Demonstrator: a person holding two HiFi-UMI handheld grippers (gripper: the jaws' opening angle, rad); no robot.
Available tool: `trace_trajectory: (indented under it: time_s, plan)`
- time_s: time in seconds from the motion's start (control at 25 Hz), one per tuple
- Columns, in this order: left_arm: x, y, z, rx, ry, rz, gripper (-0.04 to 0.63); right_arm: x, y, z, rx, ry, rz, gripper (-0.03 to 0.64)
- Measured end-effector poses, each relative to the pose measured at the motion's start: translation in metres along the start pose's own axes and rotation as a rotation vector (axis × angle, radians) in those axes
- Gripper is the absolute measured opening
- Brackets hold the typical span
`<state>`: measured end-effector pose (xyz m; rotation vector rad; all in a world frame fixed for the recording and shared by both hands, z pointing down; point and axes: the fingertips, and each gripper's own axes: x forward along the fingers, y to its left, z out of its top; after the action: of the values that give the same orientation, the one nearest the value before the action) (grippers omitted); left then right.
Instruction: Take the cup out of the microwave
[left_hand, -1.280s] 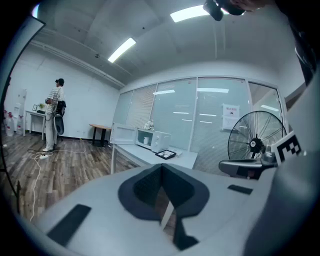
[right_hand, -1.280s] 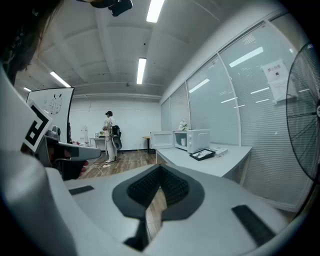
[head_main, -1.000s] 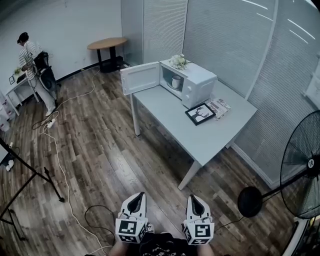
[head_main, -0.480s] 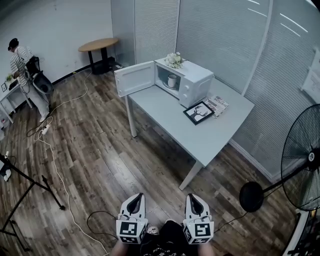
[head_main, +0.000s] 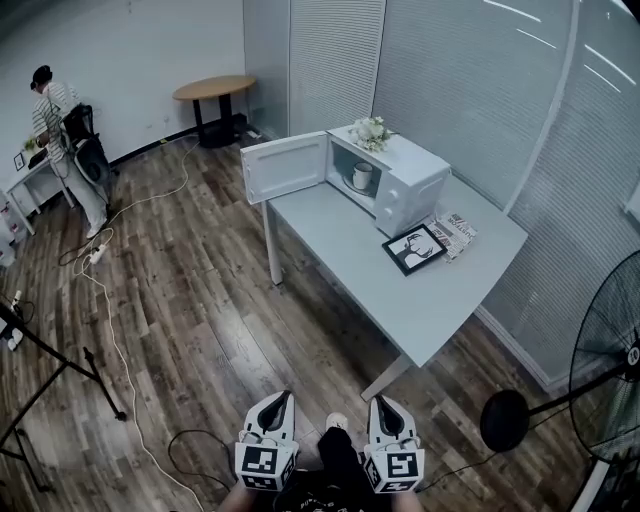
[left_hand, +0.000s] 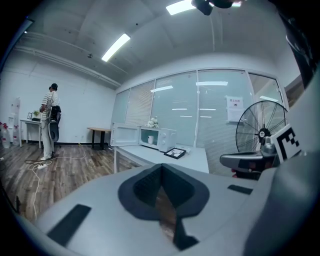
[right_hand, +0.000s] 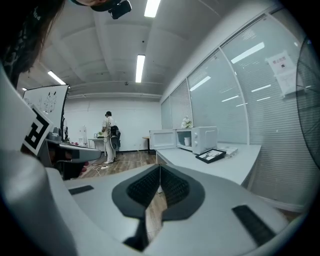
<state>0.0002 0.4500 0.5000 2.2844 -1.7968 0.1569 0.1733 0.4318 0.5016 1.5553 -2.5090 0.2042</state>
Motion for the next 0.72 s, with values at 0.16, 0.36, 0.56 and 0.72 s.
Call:
trace_trajectory:
  time_s: [0.16,0.36,0.56,0.72]
  plan:
    - [0.038,0.004,0.009,-0.014,0.007,0.011,0.005,0.041,-0.022,0.012,-0.038,0.008,0.027,0.005]
    - [0.090,0.015,0.026,-0.026,0.010,0.056,0.005,0.092,-0.048,0.027,-0.047,0.012,0.073,0.005]
    - [0.140,0.016,0.041,-0.033,0.003,0.079,0.005,0.139,-0.073,0.041,-0.085,0.009,0.117,0.005]
    - [0.180,0.010,0.050,-0.034,-0.001,0.079,0.005,0.172,-0.093,0.050,-0.118,0.001,0.151,0.005]
